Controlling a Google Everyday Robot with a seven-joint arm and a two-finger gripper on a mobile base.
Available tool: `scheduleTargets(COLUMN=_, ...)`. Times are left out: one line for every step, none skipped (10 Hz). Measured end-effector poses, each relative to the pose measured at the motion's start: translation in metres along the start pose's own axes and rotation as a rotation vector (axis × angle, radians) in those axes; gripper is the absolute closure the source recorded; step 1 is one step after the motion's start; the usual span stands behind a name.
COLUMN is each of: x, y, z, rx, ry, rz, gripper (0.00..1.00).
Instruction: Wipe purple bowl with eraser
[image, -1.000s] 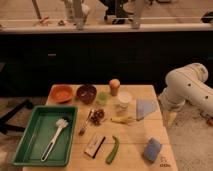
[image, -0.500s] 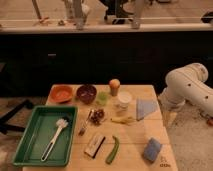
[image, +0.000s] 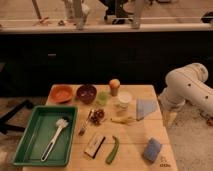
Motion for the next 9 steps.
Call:
scheduleTargets(x=0.000, y=0.000, z=0.000, rx=0.000, ry=0.000, rz=0.000, gripper=0.20)
scheduleTargets(x=0.000, y=0.000, z=0.000, rx=0.000, ry=0.000, rz=0.000, gripper=0.20)
scheduleTargets(x=0.000, y=0.000, z=0.000, rx=0.000, ry=0.000, rz=-0.001, gripper=0.20)
scheduleTargets(x=0.000, y=0.002, z=0.001, rx=-0.003, ry=0.005, rz=-0.006, gripper=0.20)
scheduleTargets(x=-0.006, y=0.004, z=0.003, rx=-0.006, ry=0.015, rz=-0.035, gripper=0.20)
scheduleTargets(x=-0.015, y=0.005, z=0.004, rx=-0.008, ry=0.016, rz=-0.056, gripper=0.20)
scheduleTargets(x=-0.023, y=0.004, z=0.004, rx=-0.004, ry=0.019, rz=-0.064, gripper=0.20)
scheduleTargets(x=-0.020, y=0.005, z=0.004, rx=-0.007, ry=0.023, rz=-0.060, gripper=0.20)
scheduleTargets(x=-0.019, y=0.005, z=0.004, rx=-0.007, ry=0.023, rz=-0.058, gripper=0.20)
